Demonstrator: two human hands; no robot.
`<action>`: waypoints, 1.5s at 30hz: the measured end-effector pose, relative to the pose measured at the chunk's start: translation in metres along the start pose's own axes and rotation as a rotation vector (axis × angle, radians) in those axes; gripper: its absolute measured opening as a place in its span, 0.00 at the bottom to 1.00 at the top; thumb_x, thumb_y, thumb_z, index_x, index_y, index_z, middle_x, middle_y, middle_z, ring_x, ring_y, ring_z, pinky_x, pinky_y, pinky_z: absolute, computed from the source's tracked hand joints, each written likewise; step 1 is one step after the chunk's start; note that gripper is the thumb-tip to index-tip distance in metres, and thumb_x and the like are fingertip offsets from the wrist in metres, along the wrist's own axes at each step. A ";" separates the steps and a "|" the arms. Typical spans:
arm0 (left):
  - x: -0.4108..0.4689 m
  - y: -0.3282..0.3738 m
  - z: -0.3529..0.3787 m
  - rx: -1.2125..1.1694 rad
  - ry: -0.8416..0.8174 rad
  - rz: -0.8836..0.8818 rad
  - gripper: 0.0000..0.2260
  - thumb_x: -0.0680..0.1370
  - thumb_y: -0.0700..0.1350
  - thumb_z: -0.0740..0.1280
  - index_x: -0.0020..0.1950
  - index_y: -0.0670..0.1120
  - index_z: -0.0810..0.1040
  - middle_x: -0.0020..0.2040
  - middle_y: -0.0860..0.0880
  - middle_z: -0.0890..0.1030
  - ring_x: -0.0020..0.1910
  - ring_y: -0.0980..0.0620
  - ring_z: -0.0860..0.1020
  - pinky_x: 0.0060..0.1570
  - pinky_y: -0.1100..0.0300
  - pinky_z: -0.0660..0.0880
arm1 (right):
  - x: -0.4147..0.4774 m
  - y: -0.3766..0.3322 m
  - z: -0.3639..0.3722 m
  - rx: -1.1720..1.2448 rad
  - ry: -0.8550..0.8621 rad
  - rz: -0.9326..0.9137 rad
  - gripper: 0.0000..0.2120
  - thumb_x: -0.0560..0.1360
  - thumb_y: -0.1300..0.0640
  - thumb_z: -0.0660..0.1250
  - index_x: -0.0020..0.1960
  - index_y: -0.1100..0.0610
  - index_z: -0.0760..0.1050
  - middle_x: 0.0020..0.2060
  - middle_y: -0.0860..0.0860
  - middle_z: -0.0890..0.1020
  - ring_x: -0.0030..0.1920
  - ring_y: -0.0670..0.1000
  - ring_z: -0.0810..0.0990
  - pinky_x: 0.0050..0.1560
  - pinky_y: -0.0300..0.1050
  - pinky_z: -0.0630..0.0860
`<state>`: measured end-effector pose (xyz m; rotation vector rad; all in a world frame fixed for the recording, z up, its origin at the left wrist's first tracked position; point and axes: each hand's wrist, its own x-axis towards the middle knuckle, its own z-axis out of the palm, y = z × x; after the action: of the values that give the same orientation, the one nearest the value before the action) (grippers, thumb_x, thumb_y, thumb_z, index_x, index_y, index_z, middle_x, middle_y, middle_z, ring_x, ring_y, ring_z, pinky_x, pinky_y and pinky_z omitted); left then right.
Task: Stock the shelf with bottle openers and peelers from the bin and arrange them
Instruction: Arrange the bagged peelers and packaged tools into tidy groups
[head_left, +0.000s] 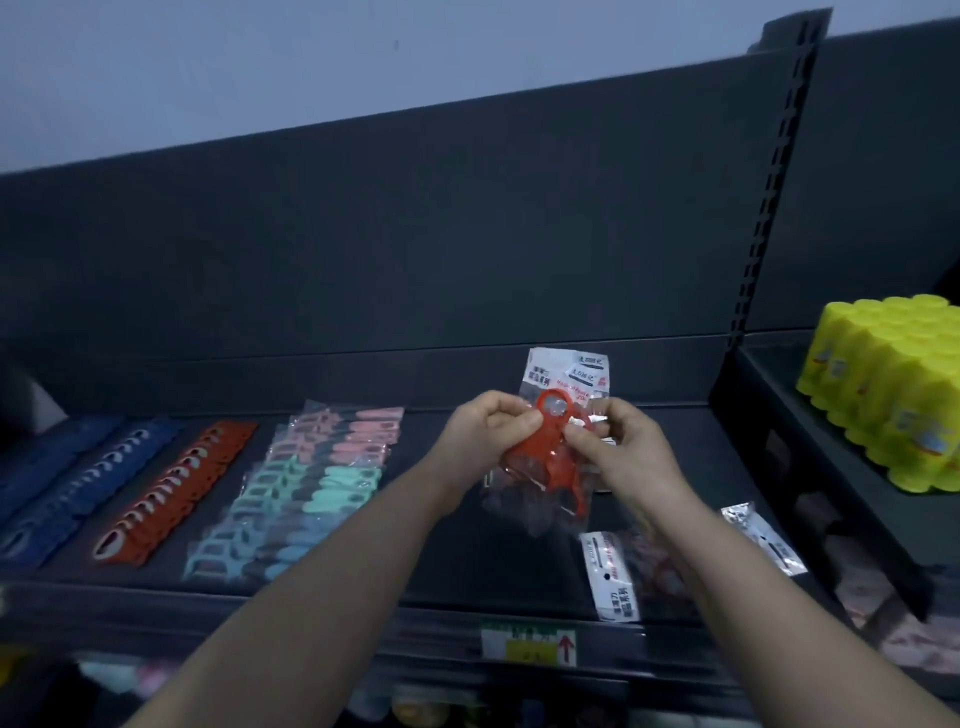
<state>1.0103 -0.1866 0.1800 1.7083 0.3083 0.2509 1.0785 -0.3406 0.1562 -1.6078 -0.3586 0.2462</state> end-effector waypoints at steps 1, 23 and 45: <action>0.001 0.002 -0.002 -0.031 0.038 0.023 0.05 0.78 0.41 0.68 0.51 0.40 0.78 0.38 0.49 0.82 0.35 0.57 0.80 0.37 0.64 0.77 | 0.000 -0.002 0.004 -0.016 -0.006 -0.009 0.08 0.71 0.57 0.73 0.47 0.49 0.78 0.36 0.51 0.77 0.38 0.55 0.81 0.45 0.64 0.80; 0.031 -0.014 -0.020 0.073 0.085 0.198 0.06 0.79 0.43 0.66 0.42 0.45 0.78 0.39 0.47 0.84 0.37 0.52 0.82 0.40 0.57 0.79 | -0.024 -0.005 0.039 -0.249 0.060 -0.007 0.18 0.65 0.34 0.72 0.42 0.47 0.84 0.41 0.46 0.85 0.44 0.47 0.83 0.47 0.47 0.79; 0.051 -0.065 -0.021 0.897 -0.236 0.060 0.07 0.72 0.52 0.74 0.49 0.57 0.82 0.50 0.59 0.79 0.56 0.54 0.76 0.61 0.48 0.72 | -0.033 0.008 -0.036 -0.187 0.470 -0.050 0.43 0.76 0.68 0.65 0.75 0.37 0.44 0.67 0.45 0.71 0.62 0.49 0.76 0.63 0.53 0.73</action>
<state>1.0473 -0.1402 0.1191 2.6073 0.2002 -0.0730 1.0623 -0.3866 0.1488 -1.7780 -0.0580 -0.2098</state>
